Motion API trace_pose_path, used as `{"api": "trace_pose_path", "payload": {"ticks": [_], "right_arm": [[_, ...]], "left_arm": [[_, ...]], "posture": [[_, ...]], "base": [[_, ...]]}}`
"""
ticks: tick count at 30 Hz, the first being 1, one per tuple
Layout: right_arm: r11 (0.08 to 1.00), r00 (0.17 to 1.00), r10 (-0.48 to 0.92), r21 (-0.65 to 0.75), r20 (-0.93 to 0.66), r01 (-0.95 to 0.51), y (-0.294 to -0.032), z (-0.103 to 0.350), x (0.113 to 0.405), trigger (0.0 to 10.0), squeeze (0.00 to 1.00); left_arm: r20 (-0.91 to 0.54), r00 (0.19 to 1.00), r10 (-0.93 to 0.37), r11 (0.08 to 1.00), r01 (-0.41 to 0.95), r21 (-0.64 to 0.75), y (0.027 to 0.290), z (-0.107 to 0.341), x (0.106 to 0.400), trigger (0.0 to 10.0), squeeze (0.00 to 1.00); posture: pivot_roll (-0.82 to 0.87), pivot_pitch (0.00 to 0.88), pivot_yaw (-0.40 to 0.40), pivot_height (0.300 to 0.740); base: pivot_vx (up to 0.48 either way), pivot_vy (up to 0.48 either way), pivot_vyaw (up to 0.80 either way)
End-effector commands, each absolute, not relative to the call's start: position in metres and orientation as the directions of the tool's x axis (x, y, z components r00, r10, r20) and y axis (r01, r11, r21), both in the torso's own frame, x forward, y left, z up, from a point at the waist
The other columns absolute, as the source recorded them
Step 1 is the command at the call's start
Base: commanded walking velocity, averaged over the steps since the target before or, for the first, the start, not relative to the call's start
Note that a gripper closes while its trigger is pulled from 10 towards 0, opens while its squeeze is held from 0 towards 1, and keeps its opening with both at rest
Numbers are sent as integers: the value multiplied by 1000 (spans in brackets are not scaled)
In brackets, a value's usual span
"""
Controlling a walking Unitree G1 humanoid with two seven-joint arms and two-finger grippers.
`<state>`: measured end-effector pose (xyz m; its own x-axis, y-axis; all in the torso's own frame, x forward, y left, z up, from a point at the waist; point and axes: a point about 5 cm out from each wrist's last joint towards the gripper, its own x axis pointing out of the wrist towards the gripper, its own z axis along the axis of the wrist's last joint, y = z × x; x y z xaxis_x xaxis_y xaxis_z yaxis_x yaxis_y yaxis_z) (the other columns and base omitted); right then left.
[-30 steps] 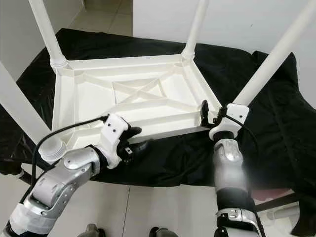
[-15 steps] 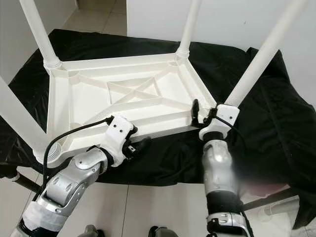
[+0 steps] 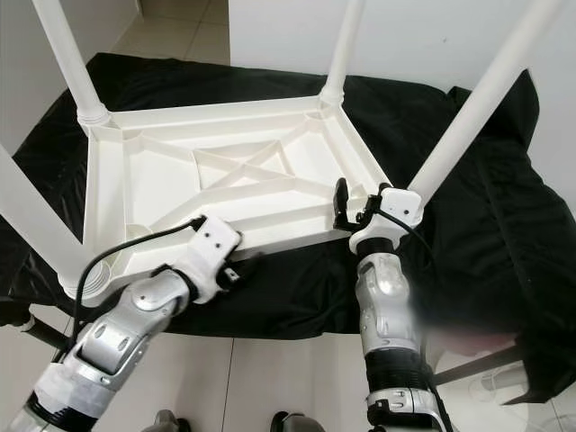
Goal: Building children table
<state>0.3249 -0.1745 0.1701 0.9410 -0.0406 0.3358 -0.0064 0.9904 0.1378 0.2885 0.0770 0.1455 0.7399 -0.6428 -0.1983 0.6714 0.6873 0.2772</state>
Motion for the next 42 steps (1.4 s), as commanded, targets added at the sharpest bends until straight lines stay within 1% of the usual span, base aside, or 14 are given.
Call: {"api": "trace_pose_path", "payload": {"ticks": [1, 10, 15, 18, 19, 20, 22, 23, 25, 26, 33, 34, 35, 42], "right_arm": [[991, 945, -48, 136, 324, 4, -176, 168, 323, 10000, 0], [990, 946, -60, 141, 319, 16, -176, 165, 318, 10000, 0], [989, 947, -62, 145, 316, 17, -175, 165, 317, 10000, 0], [989, 947, -62, 145, 314, 16, -174, 165, 317, 10000, 0], [989, 947, -62, 144, 315, 16, -174, 166, 318, 10000, 0], [989, 947, -62, 144, 315, 17, -174, 166, 317, 10000, 0], [989, 947, -62, 144, 315, 17, -175, 166, 317, 10000, 0], [990, 948, -62, 143, 314, 18, -175, 166, 317, 10000, 0], [990, 948, -63, 143, 313, 18, -175, 166, 317, 10000, 0], [990, 948, -62, 143, 312, 18, -175, 166, 317, 10000, 0], [989, 950, -61, 144, 307, 17, -173, 165, 317, 10000, 0], [989, 950, -61, 144, 306, 17, -173, 165, 317, 10000, 0], [989, 950, -62, 144, 306, 18, -173, 165, 317, 10000, 0], [989, 950, -64, 144, 305, 21, -173, 165, 317, 10000, 0]], "left_arm": [[-258, 756, -602, 699, 655, 287, 82, 133, 291, 10000, 0], [-277, 789, -549, 742, 612, 273, 80, 131, 295, 10000, 0], [-287, 785, -549, 768, 610, 198, 78, 130, 295, 10000, 0], [-289, 789, -542, 776, 602, 188, 79, 128, 295, 10000, 0], [-278, 798, -535, 789, 589, 174, 80, 129, 296, 6902, 0], [-258, 811, -525, 803, 573, 165, 81, 132, 299, 3412, 0], [-244, 820, -518, 812, 561, 159, 82, 134, 300, 3255, 0], [-234, 831, -505, 824, 544, 155, 83, 136, 302, 2353, 0], [-231, 837, -496, 831, 535, 155, 84, 137, 303, 2353, 0], [-220, 839, -497, 836, 531, 138, 84, 138, 303, 0, 0], [-231, 829, -509, 828, 545, 131, 77, 136, 301, 0, 0], [-234, 821, -521, 820, 558, 131, 74, 136, 299, 863, 0], [-239, 813, -531, 809, 571, 142, 70, 135, 298, 10000, 0], [-205, 762, -614, 743, 646, 174, 57, 138, 289, 10000, 0]], "posture": [[18, 164, -62, 740], [6, 171, -49, 740], [9, 172, -50, 740], [9, 173, -50, 740], [9, 173, -51, 740], [9, 173, -51, 740], [9, 173, -51, 740], [9, 174, -52, 740], [9, 174, -52, 740], [8, 174, -51, 740], [6, 175, -53, 740], [4, 174, -53, 740], [4, 174, -53, 740], [5, 173, -51, 740]], "base": [[0, 0, 0], [0, 0, 0], [0, 0, 0], [0, 0, 0], [0, 0, 0], [0, 0, 0], [0, 0, 0], [0, 0, 0], [0, 0, 0], [0, 0, 0], [0, 0, 0], [0, 0, 0], [0, 0, 0], [0, 0, 0]]}}
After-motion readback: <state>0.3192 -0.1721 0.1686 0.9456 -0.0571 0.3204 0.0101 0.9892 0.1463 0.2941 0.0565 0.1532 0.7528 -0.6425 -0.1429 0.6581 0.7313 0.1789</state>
